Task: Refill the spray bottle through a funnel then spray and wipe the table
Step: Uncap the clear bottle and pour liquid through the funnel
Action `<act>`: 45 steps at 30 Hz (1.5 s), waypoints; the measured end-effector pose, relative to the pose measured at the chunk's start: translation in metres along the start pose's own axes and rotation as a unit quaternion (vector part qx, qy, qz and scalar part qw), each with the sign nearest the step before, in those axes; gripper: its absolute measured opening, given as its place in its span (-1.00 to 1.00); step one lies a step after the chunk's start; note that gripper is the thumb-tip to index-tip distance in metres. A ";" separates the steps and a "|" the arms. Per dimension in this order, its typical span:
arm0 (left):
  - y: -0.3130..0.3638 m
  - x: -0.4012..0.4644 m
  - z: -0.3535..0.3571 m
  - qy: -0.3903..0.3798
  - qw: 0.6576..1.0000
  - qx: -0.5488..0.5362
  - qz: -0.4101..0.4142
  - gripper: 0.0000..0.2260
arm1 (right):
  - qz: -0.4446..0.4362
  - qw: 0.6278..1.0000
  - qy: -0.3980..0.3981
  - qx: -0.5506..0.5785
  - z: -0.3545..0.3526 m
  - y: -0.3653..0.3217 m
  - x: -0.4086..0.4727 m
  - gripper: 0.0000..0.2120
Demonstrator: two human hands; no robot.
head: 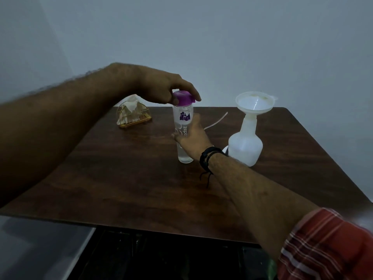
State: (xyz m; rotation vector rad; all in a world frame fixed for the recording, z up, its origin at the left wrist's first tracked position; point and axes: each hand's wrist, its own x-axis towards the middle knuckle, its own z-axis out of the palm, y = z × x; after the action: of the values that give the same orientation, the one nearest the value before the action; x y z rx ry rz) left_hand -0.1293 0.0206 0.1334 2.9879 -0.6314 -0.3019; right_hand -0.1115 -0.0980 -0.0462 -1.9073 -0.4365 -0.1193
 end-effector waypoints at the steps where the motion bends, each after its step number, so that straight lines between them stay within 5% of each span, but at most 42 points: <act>1: 0.002 -0.001 0.001 0.005 1.000 0.001 0.003 -0.64 | -0.001 1.000 0.002 0.000 0.000 0.000 0.000 -0.47; 4: 0.006 -0.001 0.005 0.036 0.999 0.027 -0.003 -0.69 | -0.003 1.000 0.008 0.002 0.002 0.001 -0.001 -0.46; 9: 0.007 -0.002 -0.002 0.023 0.984 0.119 -0.131 -0.12 | -0.016 1.000 0.018 0.005 0.001 0.002 -0.001 -0.45; 13: 0.011 -0.003 -0.010 0.115 0.981 0.117 -0.103 -0.35 | -0.018 1.000 0.021 0.005 0.002 0.002 -0.001 -0.44; 15: 0.012 -0.003 -0.008 0.086 0.991 0.084 -0.062 -0.48 | -0.018 1.000 0.020 0.006 0.001 0.001 -0.002 -0.44; 18: 0.010 0.002 -0.004 0.021 0.997 0.026 -0.064 -0.44 | -0.010 1.000 0.016 0.009 0.000 0.001 -0.002 -0.42; 22: 0.002 0.006 -0.006 0.085 0.987 0.044 -0.131 -0.25 | -0.016 1.000 0.021 0.005 0.001 0.003 -0.002 -0.42; 29: 0.000 0.008 -0.004 0.003 0.996 -0.060 -0.060 -0.52 | -0.012 1.000 0.017 0.000 0.001 0.003 -0.001 -0.44; 31: 0.001 0.012 -0.004 0.041 0.994 -0.047 -0.088 -0.60 | -0.015 1.000 0.019 -0.003 0.001 0.003 -0.001 -0.45; 34: -0.001 0.012 -0.004 0.197 0.973 0.016 -0.122 -0.56 | -0.017 1.000 0.023 -0.008 0.002 0.004 0.000 -0.48; 36: -0.007 0.006 -0.005 0.284 0.952 -0.038 -0.107 -0.59 | -0.017 1.000 0.025 -0.009 0.003 0.005 0.000 -0.49; 40: -0.029 -0.012 0.012 0.361 0.907 -0.202 -0.072 -0.68 | -0.021 0.999 0.024 -0.004 0.003 0.005 -0.001 -0.49; 45: -0.070 -0.014 0.100 0.399 0.874 -0.219 -0.171 -0.55 | -0.016 0.999 0.040 -0.009 0.004 0.005 -0.002 -0.49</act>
State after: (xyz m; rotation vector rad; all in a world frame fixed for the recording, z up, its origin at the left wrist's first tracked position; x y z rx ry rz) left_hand -0.1349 0.0868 0.0304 2.4212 0.0598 0.6639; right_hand -0.1125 -0.0962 -0.0523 -1.9065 -0.4136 -0.2209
